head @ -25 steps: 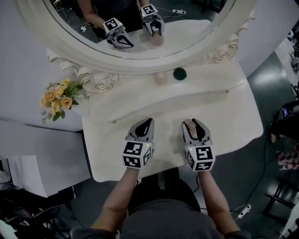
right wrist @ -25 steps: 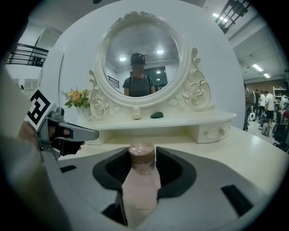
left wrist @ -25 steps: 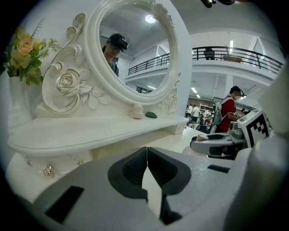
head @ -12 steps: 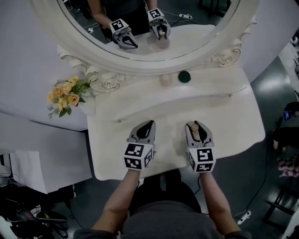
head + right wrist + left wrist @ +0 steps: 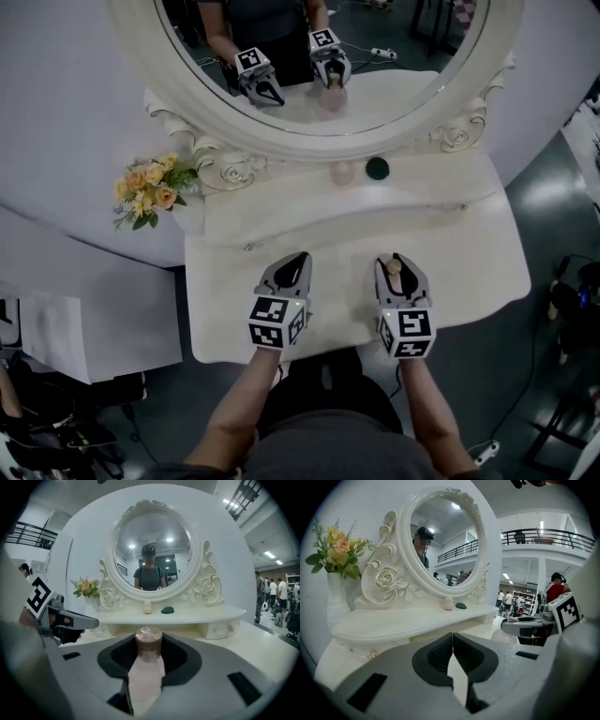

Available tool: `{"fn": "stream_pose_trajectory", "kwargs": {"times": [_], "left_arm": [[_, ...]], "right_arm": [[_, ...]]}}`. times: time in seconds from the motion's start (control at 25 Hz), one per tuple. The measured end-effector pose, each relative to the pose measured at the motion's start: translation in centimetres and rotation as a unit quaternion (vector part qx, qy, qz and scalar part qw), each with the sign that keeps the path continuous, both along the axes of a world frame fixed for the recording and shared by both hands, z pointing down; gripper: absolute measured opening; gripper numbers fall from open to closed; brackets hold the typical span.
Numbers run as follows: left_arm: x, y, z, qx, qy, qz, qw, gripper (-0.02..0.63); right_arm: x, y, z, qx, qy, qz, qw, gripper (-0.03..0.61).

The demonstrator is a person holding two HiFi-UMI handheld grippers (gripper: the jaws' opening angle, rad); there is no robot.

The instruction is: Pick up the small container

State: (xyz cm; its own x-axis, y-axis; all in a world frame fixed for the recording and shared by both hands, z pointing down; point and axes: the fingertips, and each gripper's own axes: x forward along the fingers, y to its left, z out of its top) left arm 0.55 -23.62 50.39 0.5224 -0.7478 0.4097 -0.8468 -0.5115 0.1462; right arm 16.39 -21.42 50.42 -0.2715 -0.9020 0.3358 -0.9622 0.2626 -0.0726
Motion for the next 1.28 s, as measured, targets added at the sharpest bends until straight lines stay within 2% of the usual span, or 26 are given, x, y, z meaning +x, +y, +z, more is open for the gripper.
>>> {"fn": "stream_pose_trajectory", "kwargs": {"times": [0.72,1.28], "left_arm": [[-2.9,-0.1,-3.7,0.049,0.008,-0.038,0.998,0.008],[-3.4,-0.3,-4.7,0.062,0.014,-0.052,0.9966,0.008]], "right_arm": [[-1.4,0.9,-8.6,0.084,-0.013,-0.028,0.996,0.144],[-1.0,1.5,-11.8,0.117,-0.025,-0.03,0.992,0.144]]}}
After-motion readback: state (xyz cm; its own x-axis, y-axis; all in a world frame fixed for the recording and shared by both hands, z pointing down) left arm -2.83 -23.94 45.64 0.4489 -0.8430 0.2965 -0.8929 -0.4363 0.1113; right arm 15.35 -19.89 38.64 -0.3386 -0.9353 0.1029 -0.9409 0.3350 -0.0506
